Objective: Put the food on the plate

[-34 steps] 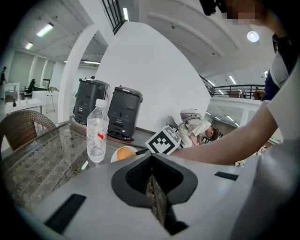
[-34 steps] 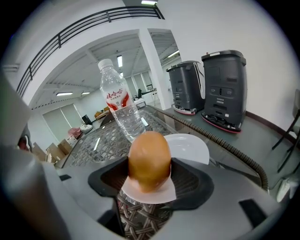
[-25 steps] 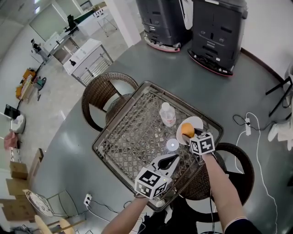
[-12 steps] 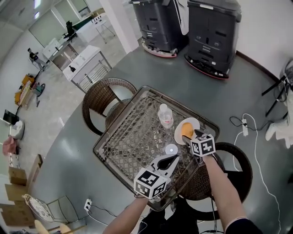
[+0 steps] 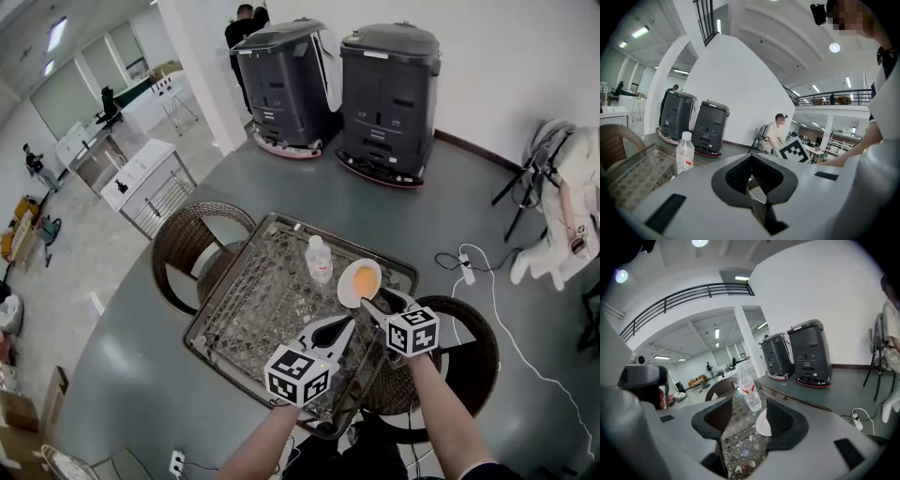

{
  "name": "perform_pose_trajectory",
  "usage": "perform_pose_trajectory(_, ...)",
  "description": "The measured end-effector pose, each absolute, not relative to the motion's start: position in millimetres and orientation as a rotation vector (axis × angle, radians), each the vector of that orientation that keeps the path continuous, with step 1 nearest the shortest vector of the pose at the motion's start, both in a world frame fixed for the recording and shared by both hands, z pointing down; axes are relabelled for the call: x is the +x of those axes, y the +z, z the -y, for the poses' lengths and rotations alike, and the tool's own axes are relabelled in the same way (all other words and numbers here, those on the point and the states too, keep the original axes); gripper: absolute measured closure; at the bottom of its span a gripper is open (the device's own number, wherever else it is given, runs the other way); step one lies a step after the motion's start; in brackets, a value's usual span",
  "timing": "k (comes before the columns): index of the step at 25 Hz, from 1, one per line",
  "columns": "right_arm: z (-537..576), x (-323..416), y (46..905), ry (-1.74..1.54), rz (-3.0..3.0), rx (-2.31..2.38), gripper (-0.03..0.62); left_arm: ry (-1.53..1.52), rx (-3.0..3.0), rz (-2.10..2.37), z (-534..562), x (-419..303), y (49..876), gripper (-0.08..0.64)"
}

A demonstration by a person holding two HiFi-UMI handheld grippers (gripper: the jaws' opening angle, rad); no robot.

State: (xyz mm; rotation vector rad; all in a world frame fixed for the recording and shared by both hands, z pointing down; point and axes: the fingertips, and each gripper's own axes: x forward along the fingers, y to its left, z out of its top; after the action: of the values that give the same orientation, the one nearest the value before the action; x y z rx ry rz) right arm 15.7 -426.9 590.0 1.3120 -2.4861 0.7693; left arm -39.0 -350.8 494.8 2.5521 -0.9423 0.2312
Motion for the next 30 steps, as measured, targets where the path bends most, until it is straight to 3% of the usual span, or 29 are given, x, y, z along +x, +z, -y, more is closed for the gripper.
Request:
perform_pose_trajectory(5,387.0,13.0,539.6,0.691,2.585,1.405,0.470,0.221,2.618,0.880,336.1,-40.9,473.6,0.554)
perform_pose_trajectory(8,369.0,9.5,506.6,0.632,2.632,1.442,0.580,0.221,2.651,0.846,329.0,-40.7,457.5,0.554)
perform_pose_trajectory(20,323.9,6.7,396.3,0.334,2.796,1.439,0.588,0.100,2.771,0.735,312.5,-24.6,395.1,0.554)
perform_pose_trajectory(30,319.2,20.1,367.5,0.259,2.850,1.459,0.588,0.106,2.823,0.698,303.8,-6.0,379.1,0.553)
